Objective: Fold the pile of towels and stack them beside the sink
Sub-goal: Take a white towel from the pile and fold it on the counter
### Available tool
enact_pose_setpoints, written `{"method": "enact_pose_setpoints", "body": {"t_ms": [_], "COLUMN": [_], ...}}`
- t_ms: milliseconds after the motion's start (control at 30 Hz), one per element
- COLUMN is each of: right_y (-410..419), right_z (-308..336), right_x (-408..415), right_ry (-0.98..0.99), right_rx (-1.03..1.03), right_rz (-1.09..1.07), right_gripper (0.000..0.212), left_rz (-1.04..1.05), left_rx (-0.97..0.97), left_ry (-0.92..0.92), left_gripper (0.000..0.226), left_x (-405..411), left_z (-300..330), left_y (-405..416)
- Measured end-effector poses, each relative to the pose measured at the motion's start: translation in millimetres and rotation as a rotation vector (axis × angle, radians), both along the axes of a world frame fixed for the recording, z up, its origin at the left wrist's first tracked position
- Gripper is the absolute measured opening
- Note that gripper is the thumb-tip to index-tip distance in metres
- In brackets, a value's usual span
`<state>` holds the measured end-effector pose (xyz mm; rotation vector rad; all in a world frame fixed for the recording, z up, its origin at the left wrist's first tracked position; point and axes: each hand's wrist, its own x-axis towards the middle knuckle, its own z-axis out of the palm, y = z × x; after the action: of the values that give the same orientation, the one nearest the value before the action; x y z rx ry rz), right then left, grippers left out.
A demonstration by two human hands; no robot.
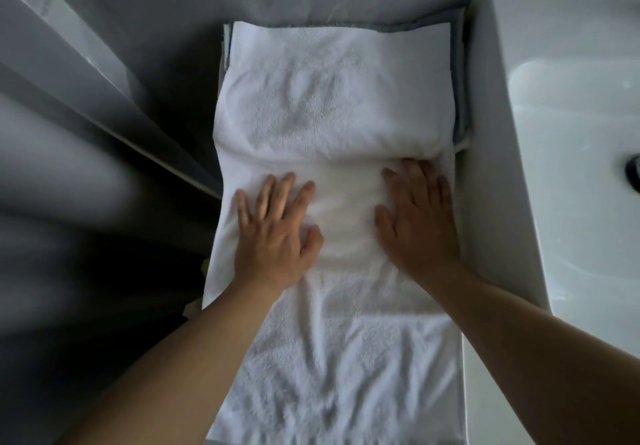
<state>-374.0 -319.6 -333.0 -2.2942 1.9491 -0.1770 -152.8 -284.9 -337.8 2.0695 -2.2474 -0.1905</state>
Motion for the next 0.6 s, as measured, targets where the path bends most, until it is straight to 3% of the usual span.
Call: {"method": "enact_pose_setpoints", "body": {"t_ms": [133,367,467,600], "right_y": [2.0,10.5,49.4,84.1], "right_z": [-3.4,2.4,5.0,-5.1], "right_x": [0.3,8.9,18.2,5.2], "right_ry": [0.058,0.056,-0.033,0.047], "right_rx": [-0.030,0.057,0.054,0.148], "right_rz": [-0.130,-0.155,-0.040,0.102], "right_gripper": [0.060,0.068,0.067,0.069], "left_rz": [0.018,0.024,0.029,0.045], "left_rx": [-0.001,0.012,0.048,0.058], "left_ry": [0.005,0.006,-0.003,-0.029], "left_gripper": [0.065,0.067,0.070,0.072], "left_x": [-0.7,-1.3,-1.2,-0.9], "left_z": [-0.4,-0.9,-2.0,-6.0], "left_y": [-2.3,-4.5,-6.7,-8.9]}}
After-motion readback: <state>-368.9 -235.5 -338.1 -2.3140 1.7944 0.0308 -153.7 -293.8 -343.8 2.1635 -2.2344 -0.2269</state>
